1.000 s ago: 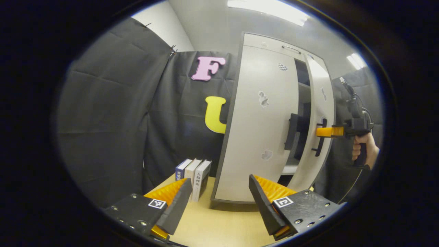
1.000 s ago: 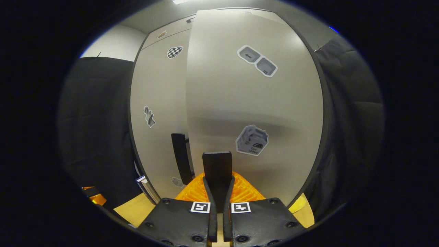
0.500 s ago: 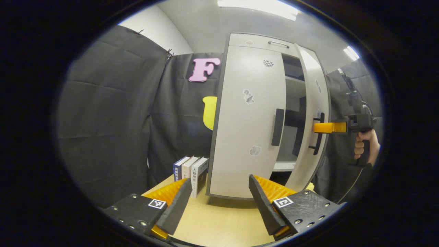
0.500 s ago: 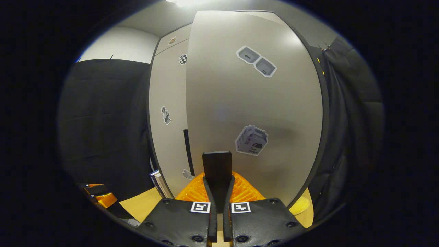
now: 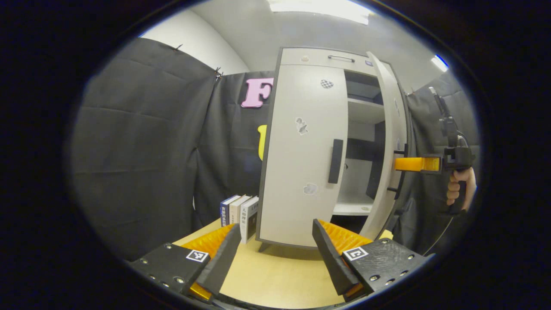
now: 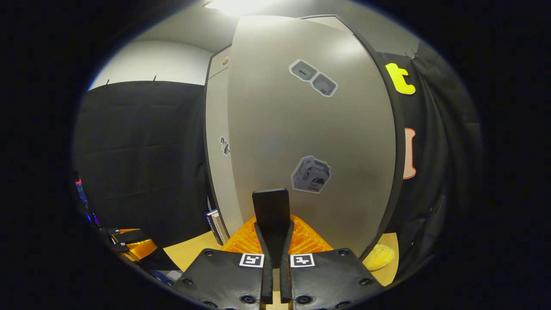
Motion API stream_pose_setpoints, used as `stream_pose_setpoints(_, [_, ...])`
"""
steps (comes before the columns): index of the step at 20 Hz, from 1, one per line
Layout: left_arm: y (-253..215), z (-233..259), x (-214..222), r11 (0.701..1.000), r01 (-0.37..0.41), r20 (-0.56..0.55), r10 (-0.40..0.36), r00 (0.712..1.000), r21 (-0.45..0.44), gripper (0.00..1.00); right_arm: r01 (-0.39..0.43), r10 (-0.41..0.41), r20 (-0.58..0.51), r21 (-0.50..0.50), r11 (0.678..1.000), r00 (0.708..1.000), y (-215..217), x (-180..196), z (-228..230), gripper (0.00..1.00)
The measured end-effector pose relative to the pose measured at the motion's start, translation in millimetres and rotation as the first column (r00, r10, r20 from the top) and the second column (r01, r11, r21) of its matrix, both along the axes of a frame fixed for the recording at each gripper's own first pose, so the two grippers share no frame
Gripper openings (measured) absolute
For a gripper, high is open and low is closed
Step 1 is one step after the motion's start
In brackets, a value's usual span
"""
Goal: Open the right door of the double-door shoe cabinet with the right hand, and open the left door with the left hand.
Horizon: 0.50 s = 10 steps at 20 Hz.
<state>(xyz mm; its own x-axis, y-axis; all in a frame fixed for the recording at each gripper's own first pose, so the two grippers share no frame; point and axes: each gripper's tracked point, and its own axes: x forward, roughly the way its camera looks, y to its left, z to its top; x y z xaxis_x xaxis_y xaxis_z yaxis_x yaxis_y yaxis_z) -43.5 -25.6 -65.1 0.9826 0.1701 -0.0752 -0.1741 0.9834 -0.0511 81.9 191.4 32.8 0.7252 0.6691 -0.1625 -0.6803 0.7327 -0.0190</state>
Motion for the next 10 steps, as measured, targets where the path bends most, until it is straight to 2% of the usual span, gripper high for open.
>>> stream_pose_setpoints(5, [-33,-10,-27,0.999,-0.024,-0.005,0.024,1.0,-0.033,0.97,-0.021,0.021,-0.01,0.017,1.0,1.0,-29,-12,0,0.08])
stream_pose_setpoints(6, [-40,-12,-31,0.999,-0.026,-0.009,0.026,1.0,-0.032,0.98,-0.02,0.02,-0.011,0.021,1.0,1.0,-38,-14,0,0.05])
stream_pose_setpoints(10, [-62,-21,-46,0.999,-0.022,-0.028,0.021,0.999,-0.025,0.99,-0.025,0.026,-0.016,0.053,0.998,1.0,-72,-18,4,0.08])
